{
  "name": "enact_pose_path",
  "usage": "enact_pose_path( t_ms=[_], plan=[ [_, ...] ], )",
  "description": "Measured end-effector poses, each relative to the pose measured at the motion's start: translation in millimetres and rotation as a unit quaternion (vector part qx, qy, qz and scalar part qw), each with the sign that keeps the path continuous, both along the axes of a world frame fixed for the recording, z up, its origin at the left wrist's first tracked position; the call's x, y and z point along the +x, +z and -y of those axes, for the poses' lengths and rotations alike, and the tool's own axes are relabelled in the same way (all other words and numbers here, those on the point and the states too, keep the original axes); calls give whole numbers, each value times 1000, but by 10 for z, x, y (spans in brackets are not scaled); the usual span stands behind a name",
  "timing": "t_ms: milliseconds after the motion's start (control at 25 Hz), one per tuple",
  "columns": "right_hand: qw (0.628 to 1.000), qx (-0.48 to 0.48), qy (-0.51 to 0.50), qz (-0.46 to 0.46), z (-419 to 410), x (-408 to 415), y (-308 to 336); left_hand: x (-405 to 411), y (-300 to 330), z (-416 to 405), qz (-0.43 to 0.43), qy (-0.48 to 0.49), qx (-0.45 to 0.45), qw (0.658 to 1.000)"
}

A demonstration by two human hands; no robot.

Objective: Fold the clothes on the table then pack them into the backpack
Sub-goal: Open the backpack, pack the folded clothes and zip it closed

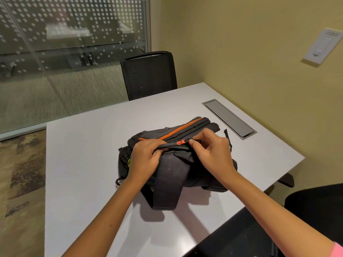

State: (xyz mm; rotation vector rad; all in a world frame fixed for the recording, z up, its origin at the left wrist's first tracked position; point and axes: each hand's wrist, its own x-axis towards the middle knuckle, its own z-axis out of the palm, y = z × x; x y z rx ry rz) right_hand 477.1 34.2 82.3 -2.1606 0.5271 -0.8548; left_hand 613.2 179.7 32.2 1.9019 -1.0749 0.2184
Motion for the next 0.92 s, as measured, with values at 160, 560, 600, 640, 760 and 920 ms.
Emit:
enact_pose_path(
  t_ms=[160, 560, 600, 640, 760, 920],
  plan=[
    [996, 46, -79, -21, 408, -70, -49, 221, -6, -237, -14, 11, -42, 999],
    [991, 89, -87, 49, -5, 4, -335, 739, 435, -772, -216, -30, 162, 962],
    [990, 92, -89, 58, -30, 8, -326, 711, 575, -785, -227, -56, 191, 953],
    [990, 90, -88, 65, -37, 6, -314, 644, 706, -745, -233, -77, 196, 949],
    [990, 83, -78, 81, -17, -16, -225, 266, 938, -336, -143, -120, 191, 964],
    [991, 57, -59, 106, 38, -45, -42, -131, 762, 327, 116, -130, 321, 931]
  ],
)
